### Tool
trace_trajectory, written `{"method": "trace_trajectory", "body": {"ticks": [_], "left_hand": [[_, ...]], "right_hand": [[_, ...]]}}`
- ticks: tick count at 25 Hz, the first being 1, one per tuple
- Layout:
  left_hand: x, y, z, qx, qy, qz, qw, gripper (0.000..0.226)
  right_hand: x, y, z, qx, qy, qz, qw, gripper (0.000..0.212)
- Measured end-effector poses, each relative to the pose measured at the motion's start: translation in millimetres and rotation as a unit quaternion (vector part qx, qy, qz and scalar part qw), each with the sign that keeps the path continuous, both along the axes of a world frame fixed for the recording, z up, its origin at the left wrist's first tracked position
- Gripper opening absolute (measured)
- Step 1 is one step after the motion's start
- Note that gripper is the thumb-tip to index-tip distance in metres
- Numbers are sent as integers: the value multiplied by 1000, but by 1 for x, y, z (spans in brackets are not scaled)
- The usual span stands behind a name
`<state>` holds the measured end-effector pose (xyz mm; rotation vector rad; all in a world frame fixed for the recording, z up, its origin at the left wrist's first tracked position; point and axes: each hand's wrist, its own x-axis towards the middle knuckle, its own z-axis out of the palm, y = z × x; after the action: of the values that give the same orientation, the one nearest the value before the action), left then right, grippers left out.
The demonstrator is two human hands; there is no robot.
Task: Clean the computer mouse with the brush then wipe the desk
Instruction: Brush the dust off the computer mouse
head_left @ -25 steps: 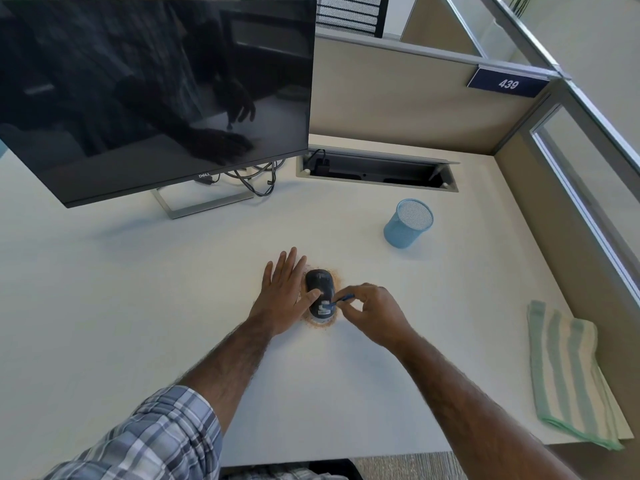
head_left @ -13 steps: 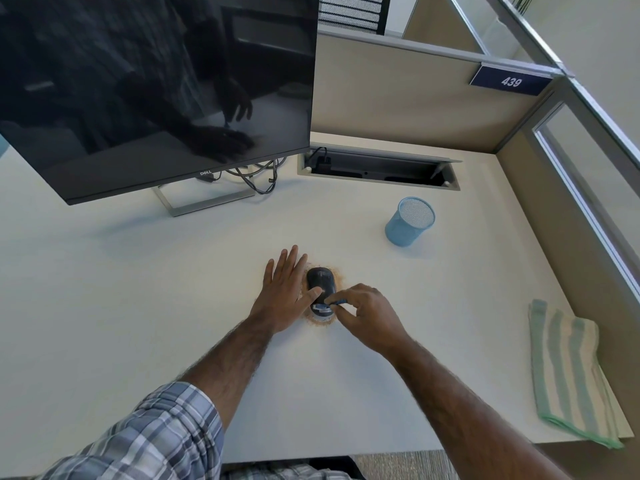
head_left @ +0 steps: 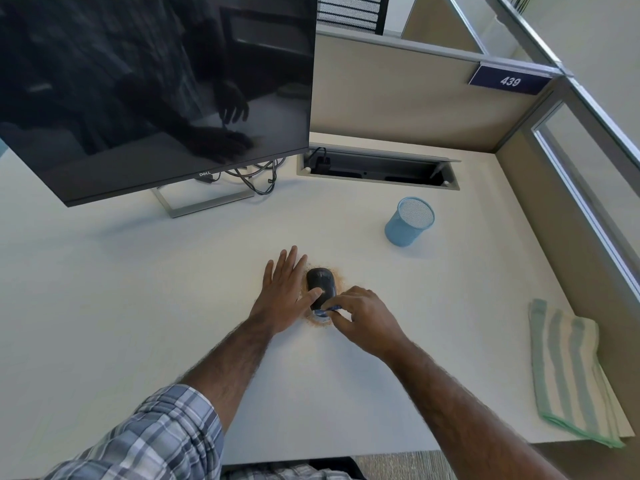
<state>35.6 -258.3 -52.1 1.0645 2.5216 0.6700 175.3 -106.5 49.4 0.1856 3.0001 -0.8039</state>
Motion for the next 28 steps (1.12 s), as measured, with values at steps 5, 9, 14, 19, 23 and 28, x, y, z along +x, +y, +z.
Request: {"method": "trace_trajectory", "body": {"ticks": [5, 9, 14, 19, 23, 28], "left_hand": [[-1, 0, 1, -3, 2, 4, 1000, 107], [0, 1, 5, -5, -2, 6, 1000, 111], [1, 1, 5, -6, 0, 7, 1000, 112], [0, 2, 2, -13, 5, 8, 1000, 110], [0, 2, 3, -8, 2, 8, 1000, 112], [-1, 1, 0, -7, 6, 7, 1000, 107]], "right_hand": [[-3, 10, 8, -42, 30, -94, 994, 14], [-4, 10, 7, -41, -31, -84, 995, 13], [-6, 8, 9, -61, -9, -100, 993, 15], [-6, 11, 10, -61, -4, -120, 991, 13], [-7, 10, 7, -57, -4, -133, 989, 12], [-9, 10, 7, -63, 24, -153, 986, 13]]}}
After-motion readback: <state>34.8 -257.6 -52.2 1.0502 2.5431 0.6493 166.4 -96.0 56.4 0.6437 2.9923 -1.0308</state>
